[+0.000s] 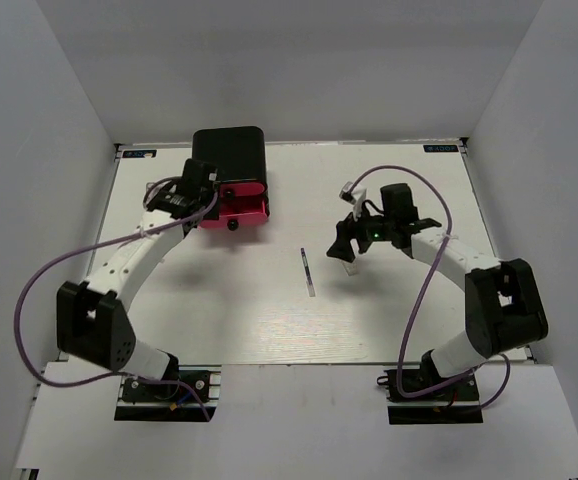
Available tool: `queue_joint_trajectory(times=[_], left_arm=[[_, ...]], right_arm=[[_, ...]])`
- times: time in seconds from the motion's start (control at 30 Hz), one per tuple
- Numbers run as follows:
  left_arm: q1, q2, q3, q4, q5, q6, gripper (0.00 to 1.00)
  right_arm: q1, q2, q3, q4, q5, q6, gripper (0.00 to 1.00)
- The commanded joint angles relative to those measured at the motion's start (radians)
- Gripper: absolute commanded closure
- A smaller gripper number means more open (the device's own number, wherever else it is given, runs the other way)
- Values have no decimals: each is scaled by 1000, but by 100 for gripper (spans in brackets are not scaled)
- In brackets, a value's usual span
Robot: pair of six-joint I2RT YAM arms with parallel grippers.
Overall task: Sort the stationery into containers
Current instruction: Grab a piece of stationery with the right arm
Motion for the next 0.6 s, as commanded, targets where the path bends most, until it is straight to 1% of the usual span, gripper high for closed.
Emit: queue_joint_trajectory(times=[0.0,0.03,0.07,0.1,0.17,0.2,0.23,0.27,0.3,0.33,0.4,0.43,0.5,0.57], left_arm=[[-10,-171,-49,-20,-33,69,54],[-10,-205,-90,-29,-44,80,56],[-10,-238,-112,-39,-53,89,59],[-10,-305,-133,-39,-65,124,61],[-10,-367,-196,-74,-76,143,61],[-10,-395,-241,-74,-76,177,61],[-10,-450,-262,-89,-76,177,61],[-10,-475,-284,-115,-76,191,59],[-10,-499,-331,-126,-76,191,53],[-10,-524,-353,-140,-67,201,50],[-10,-597,-417,-167,-56,202,44],[-10,-620,-437,-177,-45,202,40],[-10,-686,-491,-189,-33,202,37],[-10,-722,-537,-189,-9,202,36]], right_arm=[[70,43,60,-6,47,46,26],[96,65,66,-4,65,55,31],[108,73,81,-7,85,78,39],[142,98,91,-16,152,97,42],[192,143,123,-18,213,147,44],[206,154,131,-15,252,160,46],[218,177,157,-18,292,173,46],[250,191,163,-16,317,212,46],[263,198,169,-13,363,224,46],[271,212,180,-13,424,238,46],[301,227,187,-18,475,263,46],[311,235,192,-19,547,287,47],[338,252,198,-26,613,287,48],[349,260,192,-24,624,284,48]])
